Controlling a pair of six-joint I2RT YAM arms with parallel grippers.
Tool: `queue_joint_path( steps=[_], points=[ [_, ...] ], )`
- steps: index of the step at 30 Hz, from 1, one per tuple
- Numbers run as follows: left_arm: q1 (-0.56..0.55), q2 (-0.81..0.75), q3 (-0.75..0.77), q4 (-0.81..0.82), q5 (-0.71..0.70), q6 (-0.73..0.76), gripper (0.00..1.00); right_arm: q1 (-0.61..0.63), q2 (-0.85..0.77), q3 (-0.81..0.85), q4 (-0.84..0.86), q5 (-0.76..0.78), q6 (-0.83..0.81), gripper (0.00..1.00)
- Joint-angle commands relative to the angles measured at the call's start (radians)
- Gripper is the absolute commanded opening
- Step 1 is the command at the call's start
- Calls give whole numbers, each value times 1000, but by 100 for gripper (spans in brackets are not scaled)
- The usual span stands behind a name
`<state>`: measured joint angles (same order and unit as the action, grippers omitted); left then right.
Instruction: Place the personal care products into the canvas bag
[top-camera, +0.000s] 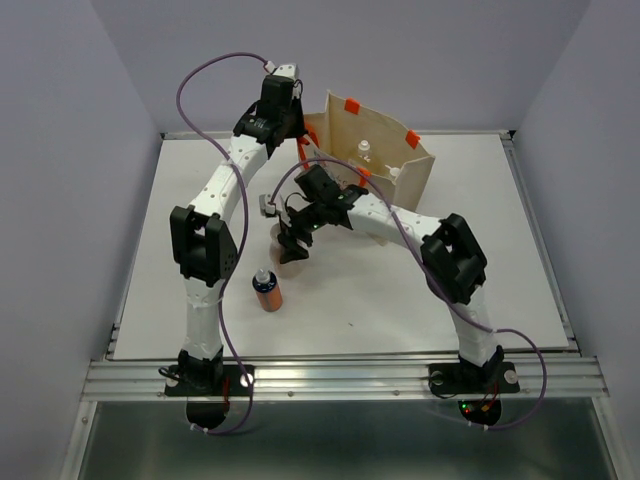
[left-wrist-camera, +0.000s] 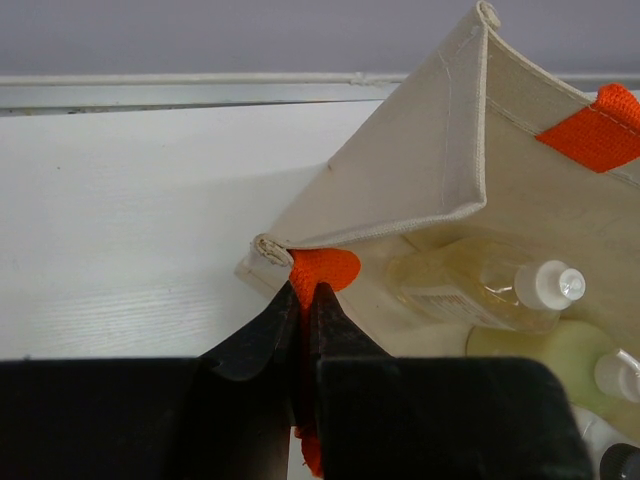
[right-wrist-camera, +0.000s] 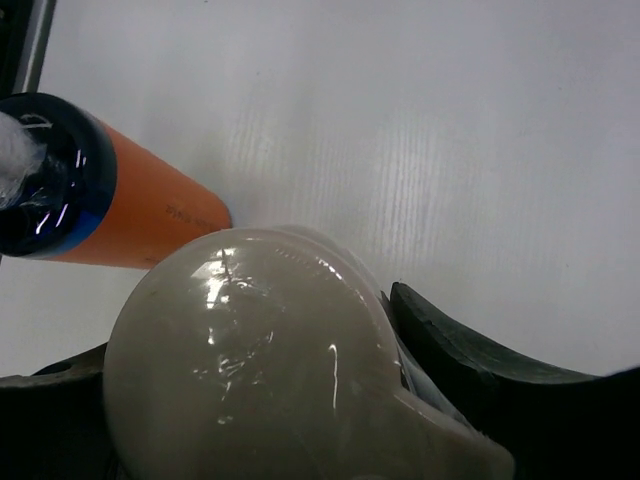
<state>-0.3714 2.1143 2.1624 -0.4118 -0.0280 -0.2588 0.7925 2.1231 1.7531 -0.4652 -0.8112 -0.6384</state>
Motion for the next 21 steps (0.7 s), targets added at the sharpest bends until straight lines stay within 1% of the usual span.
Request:
queue_joint_path(
  steps=[1,3,4,7,9,10,12,13,15,17,21],
  points=[
    [3,-13,68,44,-20,24,0,-1,-185,46,143,160,153,1],
    [3,-14,68,44,-20,24,0,-1,-224,45,198,243,244,1],
    [3,-14,66,45,-20,24,0,-15,-244,45,204,282,258,1],
    [3,-13,66,48,-18,24,0,-42,-325,46,232,311,322,1],
    [3,-11,66,48,-16,24,0,-52,-362,51,261,388,388,1],
    [3,-13,66,51,-15,24,0,-52,-391,66,289,474,413,1],
    [3,-13,66,54,-13,24,0,-91,-414,94,322,558,491,1],
    [3,-13,66,56,-13,24,0,-108,-413,114,324,595,520,1],
    [3,-11,68,56,-12,26,0,-145,-405,188,323,613,592,1],
    [5,-13,70,59,-13,26,0,-194,-391,227,330,633,679,1],
    [5,-16,70,61,-9,30,0,-243,-351,316,335,704,732,1]
  ],
)
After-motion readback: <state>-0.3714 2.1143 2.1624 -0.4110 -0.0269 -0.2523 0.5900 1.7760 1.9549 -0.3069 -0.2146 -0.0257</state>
